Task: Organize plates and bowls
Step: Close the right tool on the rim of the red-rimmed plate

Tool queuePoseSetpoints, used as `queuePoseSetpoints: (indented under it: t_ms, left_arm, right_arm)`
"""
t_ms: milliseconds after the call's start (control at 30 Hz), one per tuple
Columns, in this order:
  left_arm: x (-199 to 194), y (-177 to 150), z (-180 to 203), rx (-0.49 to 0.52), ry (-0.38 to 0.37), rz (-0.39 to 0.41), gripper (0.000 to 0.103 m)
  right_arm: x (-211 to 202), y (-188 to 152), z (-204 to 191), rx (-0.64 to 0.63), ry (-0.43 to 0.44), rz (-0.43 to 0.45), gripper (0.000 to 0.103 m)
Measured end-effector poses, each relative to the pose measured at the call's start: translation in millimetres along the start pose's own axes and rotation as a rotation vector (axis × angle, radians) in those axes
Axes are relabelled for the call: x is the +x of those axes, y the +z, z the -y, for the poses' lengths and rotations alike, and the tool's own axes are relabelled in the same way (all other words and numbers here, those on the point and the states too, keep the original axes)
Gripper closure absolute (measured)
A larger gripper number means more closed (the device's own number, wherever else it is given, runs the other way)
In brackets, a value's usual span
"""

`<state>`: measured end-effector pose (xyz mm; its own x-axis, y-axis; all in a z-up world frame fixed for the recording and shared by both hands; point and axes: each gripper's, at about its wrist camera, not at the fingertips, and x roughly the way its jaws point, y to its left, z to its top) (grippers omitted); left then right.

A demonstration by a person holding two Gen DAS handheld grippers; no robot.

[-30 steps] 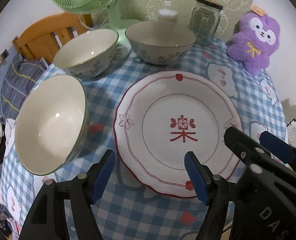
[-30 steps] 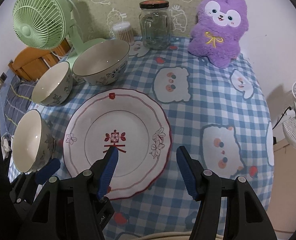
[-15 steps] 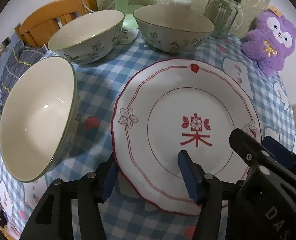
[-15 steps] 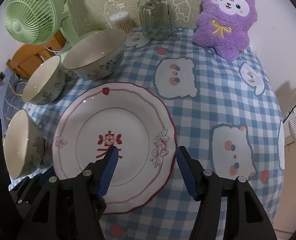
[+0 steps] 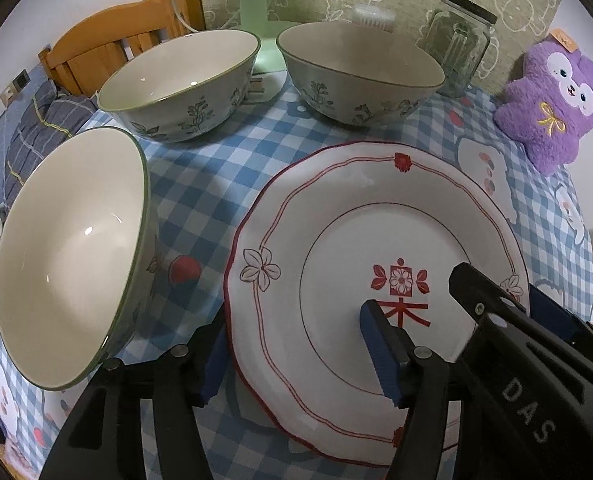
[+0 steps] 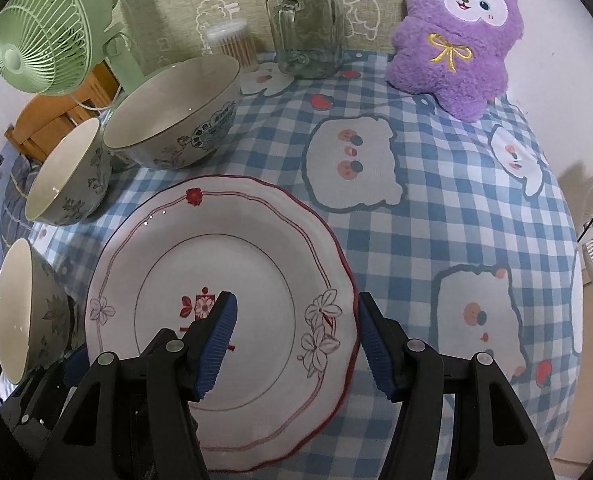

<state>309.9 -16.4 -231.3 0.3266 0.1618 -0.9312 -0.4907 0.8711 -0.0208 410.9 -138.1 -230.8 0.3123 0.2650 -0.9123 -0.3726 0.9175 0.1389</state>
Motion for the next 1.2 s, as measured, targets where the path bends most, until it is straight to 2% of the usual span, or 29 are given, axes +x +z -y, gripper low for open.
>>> queuePoseSetpoints:
  t_ms: [200, 300, 467, 1067, 1200]
  left_arm:
    - [0.7, 0.1, 2.3, 0.007, 0.009, 0.012, 0.039]
    - [0.2, -1.7, 4.5, 0.015, 0.016, 0.024, 0.039]
    - [0.8, -0.6, 5.5, 0.022, 0.018, 0.015, 0.039]
    - [-17.1, -25.9, 12.2, 0.132, -0.027, -0.005, 0.043]
    - [-10.2, -26.0, 6.8, 0.117, -0.05, -0.046, 0.043]
  right_arm:
    - [10.4, -0.4, 1.9, 0.015, 0.0, -0.006, 0.042]
    - [12.3, -0.8, 2.1, 0.01, -0.017, -0.007, 0.047]
    - [14.8, 0.3, 9.3, 0.006, -0.014, -0.015, 0.062]
    - [-12.4, -32.6, 23.3, 0.052, -0.039, -0.054, 0.063]
    - [-11.0, -37.7, 27.1, 0.094, -0.027, -0.079, 0.063]
